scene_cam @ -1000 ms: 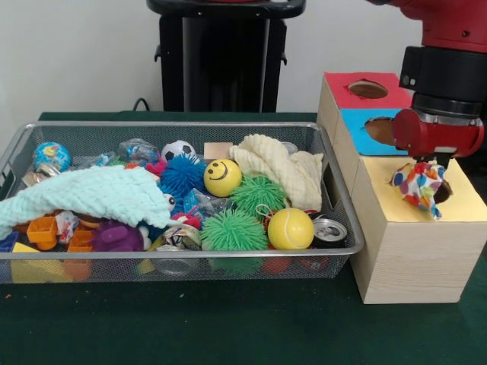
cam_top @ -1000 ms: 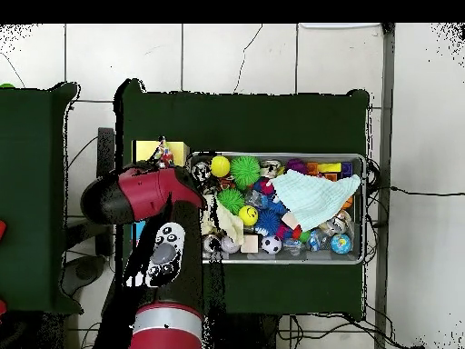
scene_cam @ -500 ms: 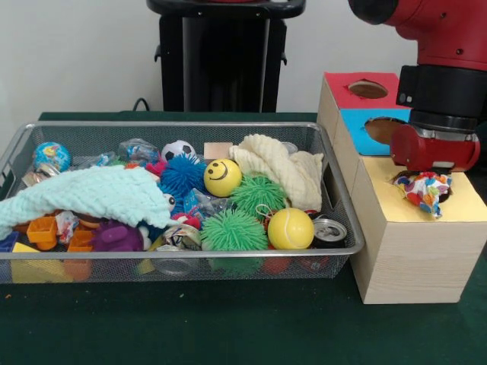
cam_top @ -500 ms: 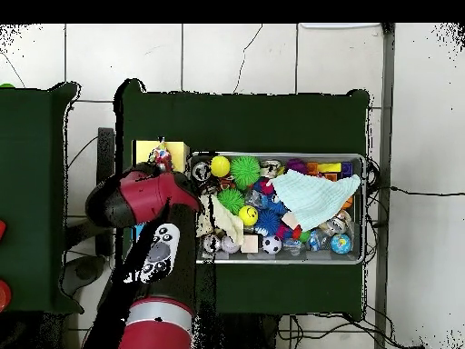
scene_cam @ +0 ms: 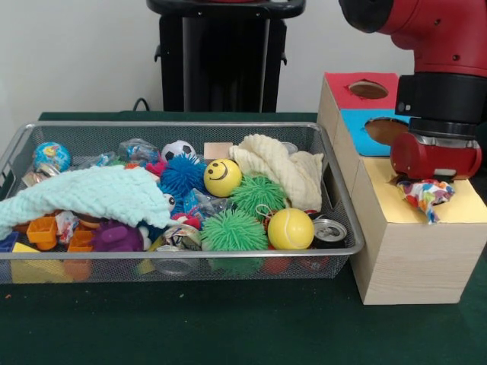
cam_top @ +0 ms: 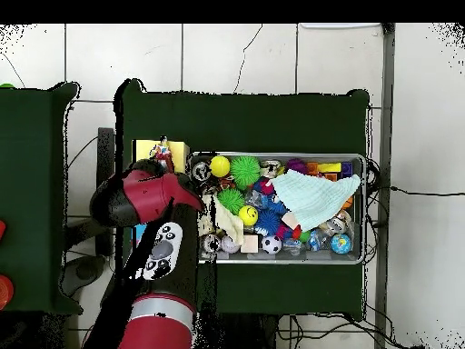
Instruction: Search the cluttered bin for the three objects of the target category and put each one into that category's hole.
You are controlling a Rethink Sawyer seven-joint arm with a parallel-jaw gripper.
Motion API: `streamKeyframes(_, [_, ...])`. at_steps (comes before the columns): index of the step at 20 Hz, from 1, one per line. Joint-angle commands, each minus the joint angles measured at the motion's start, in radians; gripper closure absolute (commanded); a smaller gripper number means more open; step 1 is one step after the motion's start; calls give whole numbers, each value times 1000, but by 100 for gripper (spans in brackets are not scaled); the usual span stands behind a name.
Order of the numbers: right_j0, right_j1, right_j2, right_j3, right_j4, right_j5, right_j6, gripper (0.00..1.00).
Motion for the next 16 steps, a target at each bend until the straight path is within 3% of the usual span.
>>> streamKeyframes(1, [-79, 213, 21, -14, -1, -99, 169, 100])
streamKeyframes(9, [-76, 214, 3, -22, 21, -17, 161, 100])
streamKeyframes(16, [-74, 213, -2, -14, 31, -21, 168, 100])
